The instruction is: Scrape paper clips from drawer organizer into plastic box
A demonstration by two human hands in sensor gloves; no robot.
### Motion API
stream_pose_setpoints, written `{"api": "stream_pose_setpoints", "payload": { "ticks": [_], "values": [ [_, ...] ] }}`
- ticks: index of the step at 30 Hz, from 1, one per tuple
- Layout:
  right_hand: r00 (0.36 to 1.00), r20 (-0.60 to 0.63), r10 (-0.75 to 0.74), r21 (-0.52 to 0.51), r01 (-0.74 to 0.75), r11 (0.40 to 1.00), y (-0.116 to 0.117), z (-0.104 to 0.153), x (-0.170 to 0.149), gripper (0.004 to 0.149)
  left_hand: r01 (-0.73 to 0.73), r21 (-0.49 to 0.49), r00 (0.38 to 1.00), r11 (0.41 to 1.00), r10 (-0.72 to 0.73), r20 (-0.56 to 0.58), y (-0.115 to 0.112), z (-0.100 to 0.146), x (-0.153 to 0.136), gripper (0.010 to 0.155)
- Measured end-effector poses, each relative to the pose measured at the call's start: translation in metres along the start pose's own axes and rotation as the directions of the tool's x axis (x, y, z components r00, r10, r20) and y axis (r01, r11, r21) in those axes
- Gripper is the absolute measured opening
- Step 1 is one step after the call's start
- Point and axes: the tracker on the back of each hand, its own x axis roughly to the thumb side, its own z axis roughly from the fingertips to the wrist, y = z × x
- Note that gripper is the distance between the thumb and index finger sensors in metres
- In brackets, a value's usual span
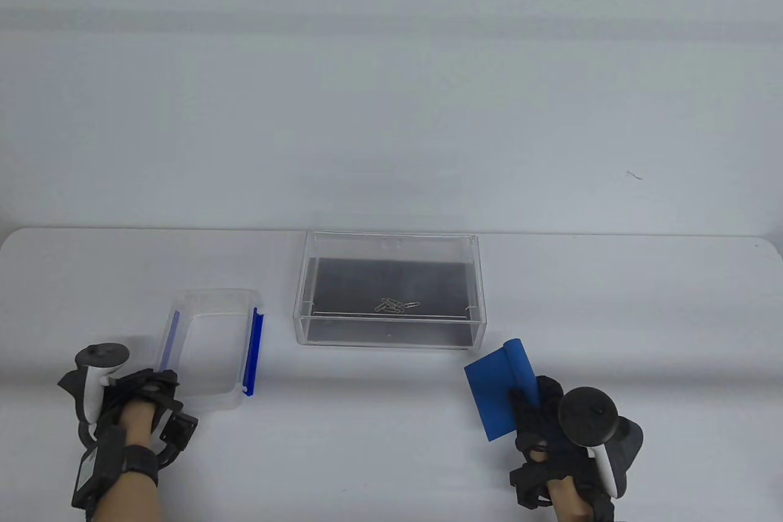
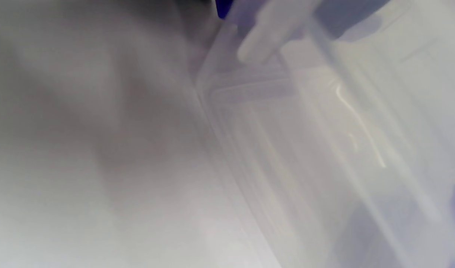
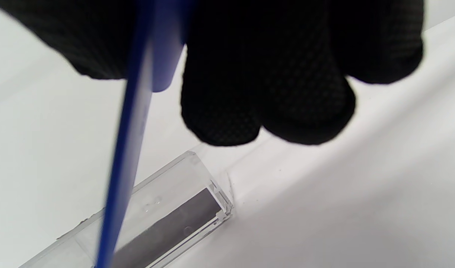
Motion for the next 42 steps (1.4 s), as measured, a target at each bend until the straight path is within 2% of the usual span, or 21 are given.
{"api": "stream_pose_setpoints", "payload": {
  "ticks": [3,7,11,16,20,23,28,33,37,42],
  "values": [
    [1.000,-0.006,-0.023,0.001,0.023,1.000,0.000,0.002,0.000,0.063,-0.144,-0.010,0.989,0.989,0.145,0.026,-0.003,0.008,-0.005,0.065],
    [0.999,-0.012,-0.053,0.009,0.053,0.999,0.001,0.003,-0.001,0.063,-0.333,-0.054,0.939,0.941,0.336,0.071,-0.004,0.025,-0.005,0.067],
    [0.998,-0.014,-0.068,0.005,0.068,0.998,0.002,0.005,0.000,0.063,-0.397,-0.150,0.903,0.906,0.414,0.113,-0.010,0.045,0.001,0.069],
    [0.998,-0.005,-0.069,0.001,0.069,0.998,0.002,0.007,0.000,0.063,-0.496,-0.276,0.812,0.823,0.552,0.188,-0.027,0.077,0.018,0.072],
    [0.997,-0.005,-0.078,0.008,0.078,0.997,0.004,0.008,0.002,0.063,-0.459,-0.390,0.761,0.798,0.580,0.291,-0.049,0.103,0.038,0.075],
    [0.997,-0.005,-0.080,0.014,0.080,0.997,0.006,0.009,0.001,0.063,-0.421,-0.457,0.737,0.784,0.589,0.332,-0.075,0.124,0.051,0.075],
    [0.996,-0.002,-0.086,0.020,0.086,0.996,0.007,0.010,0.002,0.064,-0.326,-0.563,0.734,0.759,0.579,0.355,-0.127,0.148,0.062,0.078],
    [0.997,0.001,-0.077,0.016,0.077,0.997,0.008,0.011,0.003,0.063,-0.291,-0.616,0.740,0.732,0.581,0.341,-0.167,0.162,0.060,0.078],
    [0.998,-0.001,-0.070,0.012,0.070,0.997,0.008,0.012,0.003,0.063,-0.295,-0.682,0.754,0.670,0.601,0.264,-0.195,0.169,0.055,0.078],
    [0.996,-0.005,-0.085,-0.003,0.085,0.996,0.008,0.013,0.003,0.063,-0.272,-0.728,0.798,0.629,0.570,0.195,-0.212,0.170,0.050,0.081]
  ]
}}
